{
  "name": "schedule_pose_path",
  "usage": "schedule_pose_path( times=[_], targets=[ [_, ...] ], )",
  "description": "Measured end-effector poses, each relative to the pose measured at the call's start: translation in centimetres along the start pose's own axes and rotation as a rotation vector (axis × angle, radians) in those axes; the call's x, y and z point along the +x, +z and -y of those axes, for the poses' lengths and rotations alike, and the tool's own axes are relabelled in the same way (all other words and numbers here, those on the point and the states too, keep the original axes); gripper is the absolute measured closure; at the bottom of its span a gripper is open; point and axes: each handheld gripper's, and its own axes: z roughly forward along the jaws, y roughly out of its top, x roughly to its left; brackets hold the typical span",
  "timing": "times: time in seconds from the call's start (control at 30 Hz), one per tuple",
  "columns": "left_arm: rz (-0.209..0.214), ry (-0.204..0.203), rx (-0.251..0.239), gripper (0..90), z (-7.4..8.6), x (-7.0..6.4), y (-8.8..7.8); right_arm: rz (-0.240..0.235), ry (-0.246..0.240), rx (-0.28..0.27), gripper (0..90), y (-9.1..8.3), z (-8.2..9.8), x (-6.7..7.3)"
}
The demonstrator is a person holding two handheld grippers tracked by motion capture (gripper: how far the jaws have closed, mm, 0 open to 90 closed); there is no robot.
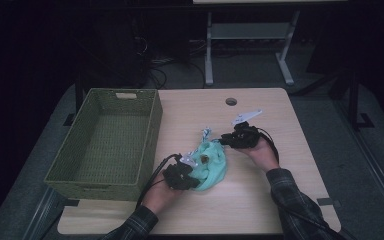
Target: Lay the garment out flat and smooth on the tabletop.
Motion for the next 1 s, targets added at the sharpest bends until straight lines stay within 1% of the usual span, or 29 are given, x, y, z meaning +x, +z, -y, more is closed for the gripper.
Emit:
schedule_pose_path(
  times=[0.07, 0.1, 0.13, 0.17, 0.2, 0.23, 0.4, 0.47, 0.5, 0.57, 0.6, 0.63, 0.7, 0.73, 0.8, 0.83, 0.9, 0.93, 0.97, 1.0],
  targets=[
    [0.000, -0.001, 0.000, 88.2, 0.0, 0.0, 0.0, -0.008, -0.003, 0.007, 74.4, 0.5, -0.1, -0.1],
    [0.000, -0.001, 0.001, 88.3, 0.0, 0.0, 0.0, -0.014, 0.008, 0.014, 74.9, 0.8, -0.1, 0.0],
    [0.000, 0.000, 0.001, 88.3, 0.0, 0.0, 0.0, -0.011, -0.004, 0.020, 75.0, 1.1, -0.1, -0.2],
    [0.000, -0.001, 0.002, 88.3, 0.0, 0.0, 0.0, -0.016, 0.017, 0.025, 74.8, 1.4, 0.0, -0.1],
    [-0.001, 0.000, 0.005, 88.3, 0.0, 0.0, 0.0, -0.019, 0.019, 0.034, 74.8, 1.6, 0.1, -0.2],
    [-0.001, -0.001, 0.005, 88.3, 0.0, 0.0, 0.0, -0.022, 0.023, 0.031, 74.8, 1.8, 0.2, -0.2],
    [-0.002, 0.001, 0.006, 88.3, -0.1, 0.1, 0.0, -0.025, 0.037, 0.051, 74.7, 2.4, 0.6, -0.4],
    [-0.002, 0.003, 0.014, 88.5, -0.1, 0.1, -0.1, -0.019, 0.030, 0.067, 75.1, 2.6, 0.8, -0.4],
    [-0.004, 0.004, 0.015, 88.6, -0.1, 0.1, -0.1, -0.021, 0.034, 0.079, 77.3, 2.7, 1.0, -0.3],
    [-0.006, -0.005, 0.008, 88.8, -0.1, 0.0, 0.0, -0.013, 0.017, 0.090, 83.3, 3.0, 1.3, -0.2],
    [-0.006, -0.005, 0.008, 88.9, -0.1, 0.0, 0.0, -0.007, 0.011, 0.092, 85.1, 3.0, 1.4, -0.2],
    [-0.007, 0.000, 0.008, 89.0, -0.1, 0.0, 0.0, -0.007, 0.020, 0.094, 87.6, 3.0, 1.5, -0.2],
    [-0.006, -0.003, 0.010, 89.3, -0.1, 0.1, 0.0, -0.010, 0.021, 0.091, 89.3, 2.9, 1.5, -0.2],
    [-0.007, 0.009, 0.021, 89.4, -0.1, 0.2, -0.1, -0.005, 0.014, 0.091, 89.6, 2.8, 1.5, -0.1],
    [-0.007, 0.009, 0.022, 89.5, -0.1, 0.2, -0.1, -0.001, 0.007, 0.093, 89.8, 2.7, 1.4, 0.0],
    [-0.004, -0.001, 0.013, 89.5, -0.1, 0.1, 0.0, 0.002, 0.011, 0.091, 89.8, 2.5, 1.3, 0.1],
    [-0.004, 0.007, 0.024, 89.5, -0.1, 0.2, -0.1, 0.005, 0.004, 0.078, 89.9, 2.0, 1.0, 0.0],
    [-0.004, 0.005, 0.023, 89.5, -0.1, 0.2, -0.1, 0.007, 0.005, 0.078, 89.9, 1.7, 0.8, 0.0],
    [-0.003, 0.003, 0.022, 89.5, -0.1, 0.2, -0.1, 0.011, -0.005, 0.070, 89.9, 1.4, 0.7, 0.0],
    [-0.001, 0.002, 0.022, 89.5, -0.1, 0.2, -0.1, 0.015, -0.001, 0.066, 89.9, 1.0, 0.4, 0.0]
  ],
)
